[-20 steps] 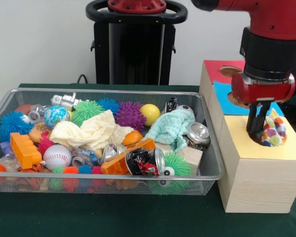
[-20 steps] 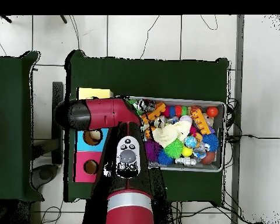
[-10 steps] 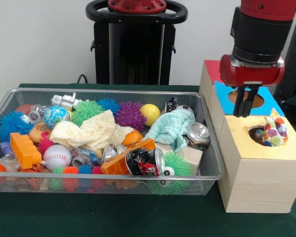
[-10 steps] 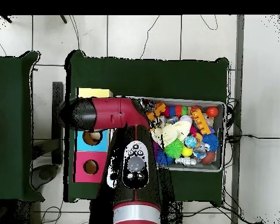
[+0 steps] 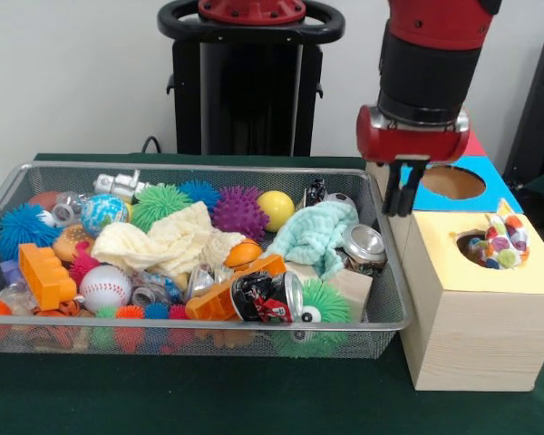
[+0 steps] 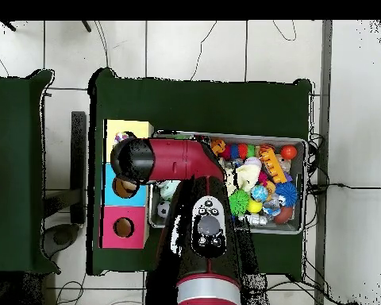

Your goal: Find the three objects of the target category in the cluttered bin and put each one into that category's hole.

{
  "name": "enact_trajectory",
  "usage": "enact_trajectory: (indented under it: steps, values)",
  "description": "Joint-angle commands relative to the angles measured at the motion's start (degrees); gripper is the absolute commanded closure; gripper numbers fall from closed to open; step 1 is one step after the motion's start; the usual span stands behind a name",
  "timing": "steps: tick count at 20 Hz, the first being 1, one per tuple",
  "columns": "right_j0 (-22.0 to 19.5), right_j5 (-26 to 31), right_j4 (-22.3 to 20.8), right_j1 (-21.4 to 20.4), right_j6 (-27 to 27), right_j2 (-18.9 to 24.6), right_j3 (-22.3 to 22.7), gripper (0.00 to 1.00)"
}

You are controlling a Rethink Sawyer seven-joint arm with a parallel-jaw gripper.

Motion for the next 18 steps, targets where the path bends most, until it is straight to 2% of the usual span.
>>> enact_trajectory:
  steps: [1, 5, 9, 18]
  values:
    - [-0.59, -7.3, -3.77, 7.53, 6.67, 1.72, 3.95, 1.0]
    - [-0.15, -7.81, -4.42, 7.63, 6.56, 0.91, 4.83, 1.0]
    - [1.83, -7.41, -5.34, 9.04, 7.68, -1.39, 3.36, 1.0]
    - [1.07, -7.17, -4.75, 9.77, 7.05, -0.52, 2.44, 1.0]
